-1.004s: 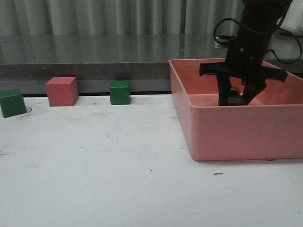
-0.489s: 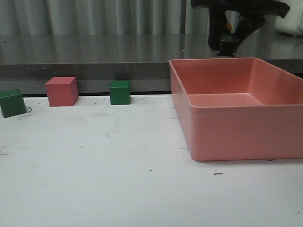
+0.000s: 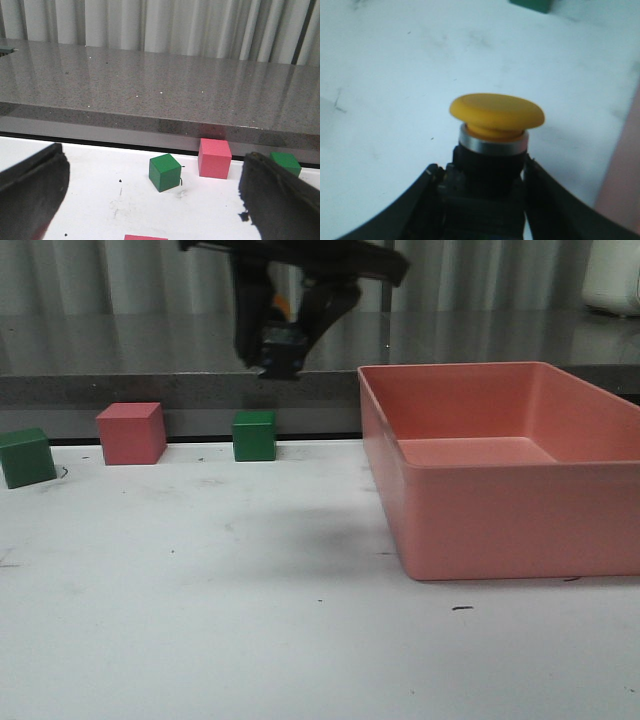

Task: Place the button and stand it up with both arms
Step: 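Lift the button out of the bin and lower it onto the table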

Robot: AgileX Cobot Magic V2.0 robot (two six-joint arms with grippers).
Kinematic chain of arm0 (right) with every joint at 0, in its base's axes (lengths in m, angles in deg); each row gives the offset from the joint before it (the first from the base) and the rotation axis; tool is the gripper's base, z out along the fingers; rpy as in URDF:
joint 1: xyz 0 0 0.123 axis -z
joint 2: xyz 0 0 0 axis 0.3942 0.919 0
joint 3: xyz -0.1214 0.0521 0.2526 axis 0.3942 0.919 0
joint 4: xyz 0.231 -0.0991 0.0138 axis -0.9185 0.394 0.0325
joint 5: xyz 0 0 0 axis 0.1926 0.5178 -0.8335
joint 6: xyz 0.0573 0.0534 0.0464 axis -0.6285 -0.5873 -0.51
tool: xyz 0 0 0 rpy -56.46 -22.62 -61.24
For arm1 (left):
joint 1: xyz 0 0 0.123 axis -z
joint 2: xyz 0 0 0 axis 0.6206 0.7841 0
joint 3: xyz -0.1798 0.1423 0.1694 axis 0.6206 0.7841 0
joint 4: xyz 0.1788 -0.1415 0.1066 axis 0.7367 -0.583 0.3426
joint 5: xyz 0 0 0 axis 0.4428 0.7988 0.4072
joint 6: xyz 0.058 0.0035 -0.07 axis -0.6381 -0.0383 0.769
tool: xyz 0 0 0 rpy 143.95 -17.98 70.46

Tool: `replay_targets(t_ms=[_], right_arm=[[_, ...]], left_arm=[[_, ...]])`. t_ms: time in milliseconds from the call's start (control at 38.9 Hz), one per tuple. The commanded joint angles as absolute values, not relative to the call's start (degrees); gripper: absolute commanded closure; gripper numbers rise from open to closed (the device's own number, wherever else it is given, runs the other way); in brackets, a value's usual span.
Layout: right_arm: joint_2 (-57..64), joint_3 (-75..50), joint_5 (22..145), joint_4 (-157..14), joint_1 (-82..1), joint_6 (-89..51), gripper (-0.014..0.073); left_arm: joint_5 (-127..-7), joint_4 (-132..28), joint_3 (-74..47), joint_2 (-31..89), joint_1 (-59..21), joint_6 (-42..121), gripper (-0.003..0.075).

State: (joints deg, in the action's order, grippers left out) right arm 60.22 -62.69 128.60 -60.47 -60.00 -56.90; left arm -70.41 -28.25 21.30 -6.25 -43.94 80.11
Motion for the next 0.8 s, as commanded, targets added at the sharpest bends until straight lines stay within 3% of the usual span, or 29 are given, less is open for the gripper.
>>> replay_targets(t_ms=[0, 360, 772], right_arm=[[59.73, -67.37, 127.87, -61.56, -62.41, -56.17, 0.0346], [69.19, -73.64, 129.0, -65.93, -64.56, -56.74, 0.0346], [77.01, -73.8, 128.73, -60.63, -63.62, -67.26, 0.0345]], left_arm=[[-74.93, -28.55, 19.2, -5.58, -43.74, 80.22, 0.006], [-74.93, -28.55, 19.2, -5.58, -43.74, 80.22, 0.006], [-74.93, -28.55, 19.2, -5.58, -43.74, 80.22, 0.006]])
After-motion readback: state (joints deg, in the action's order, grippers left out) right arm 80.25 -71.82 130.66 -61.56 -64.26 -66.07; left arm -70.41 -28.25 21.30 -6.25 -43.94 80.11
